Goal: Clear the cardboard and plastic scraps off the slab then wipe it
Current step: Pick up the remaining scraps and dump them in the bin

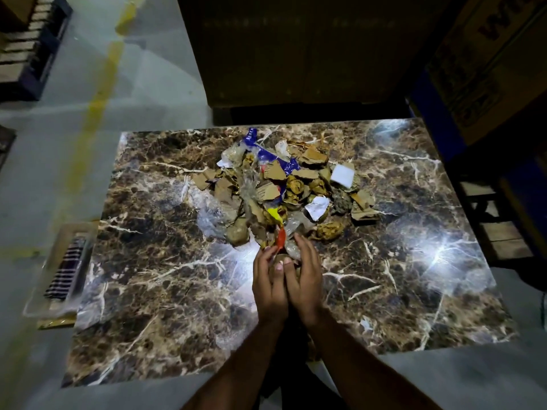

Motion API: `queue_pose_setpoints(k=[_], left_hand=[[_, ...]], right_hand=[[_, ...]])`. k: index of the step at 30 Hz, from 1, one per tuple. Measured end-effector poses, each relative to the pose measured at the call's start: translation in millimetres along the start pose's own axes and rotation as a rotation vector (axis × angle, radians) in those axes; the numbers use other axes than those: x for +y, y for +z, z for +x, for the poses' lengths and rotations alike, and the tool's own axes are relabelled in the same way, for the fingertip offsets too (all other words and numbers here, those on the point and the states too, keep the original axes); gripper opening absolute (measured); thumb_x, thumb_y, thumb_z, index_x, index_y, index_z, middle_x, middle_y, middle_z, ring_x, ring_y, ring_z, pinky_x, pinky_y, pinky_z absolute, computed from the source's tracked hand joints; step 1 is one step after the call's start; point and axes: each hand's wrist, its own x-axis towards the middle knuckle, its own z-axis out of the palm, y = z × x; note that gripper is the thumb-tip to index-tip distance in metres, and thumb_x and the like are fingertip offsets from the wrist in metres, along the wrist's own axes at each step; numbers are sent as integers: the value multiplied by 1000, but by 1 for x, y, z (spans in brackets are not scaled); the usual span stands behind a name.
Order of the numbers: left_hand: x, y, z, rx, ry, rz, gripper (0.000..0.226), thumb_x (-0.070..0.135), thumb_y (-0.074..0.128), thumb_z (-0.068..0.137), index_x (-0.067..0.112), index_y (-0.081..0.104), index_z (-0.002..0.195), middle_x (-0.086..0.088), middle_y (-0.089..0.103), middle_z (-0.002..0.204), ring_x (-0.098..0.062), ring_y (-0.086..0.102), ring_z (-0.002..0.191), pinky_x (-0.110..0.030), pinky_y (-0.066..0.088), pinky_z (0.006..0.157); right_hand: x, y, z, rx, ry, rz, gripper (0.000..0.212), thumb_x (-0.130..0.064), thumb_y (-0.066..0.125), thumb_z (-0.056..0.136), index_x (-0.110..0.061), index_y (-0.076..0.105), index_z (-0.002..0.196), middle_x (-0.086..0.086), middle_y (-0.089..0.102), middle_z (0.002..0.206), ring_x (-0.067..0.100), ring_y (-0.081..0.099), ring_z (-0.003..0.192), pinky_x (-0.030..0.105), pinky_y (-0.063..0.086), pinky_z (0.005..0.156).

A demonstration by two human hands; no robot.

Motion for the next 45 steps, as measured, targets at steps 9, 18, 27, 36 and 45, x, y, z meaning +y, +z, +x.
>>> queue_pose_setpoints(k=[9,18,27,36,45], left_hand=[[9,14,3,145,-166,-193,35,49,53,87,15,60,90,6,66,90,-21,64,83,-37,52,70],[59,2,11,206,-247,-290,26,46,64,78,24,51,80,-3,61,78,-20,57,72,-41,48,70],[105,-3,25,169,-156,-384,11,14,54,78,8,61,73,7,59,59,-10,52,58,-24,43,53],[115,-1,24,110,-236,-538,27,19,47,90,19,44,63,6,41,59,-10,39,56,-32,33,60],[117,3,26,67,-301,-763,31,25,34,109,9,60,107,-2,71,84,-6,69,72,-17,54,64]], right_hand=[[-21,-2,1,99,153,206,35,-48,51,93,-32,65,121,-13,67,123,7,63,113,36,54,91],[-69,-13,2,178,216,370,26,-58,62,87,-33,66,89,-8,70,92,13,68,88,47,57,79],[-98,-25,18,215,83,368,18,-25,66,74,-16,51,68,8,54,77,18,52,70,32,43,66],[-108,-42,20,56,65,338,50,-58,79,72,-23,44,72,-8,42,65,11,41,63,31,35,59],[-118,-54,44,-67,114,169,27,-24,83,66,-11,60,74,-1,65,72,10,55,70,25,44,63]])
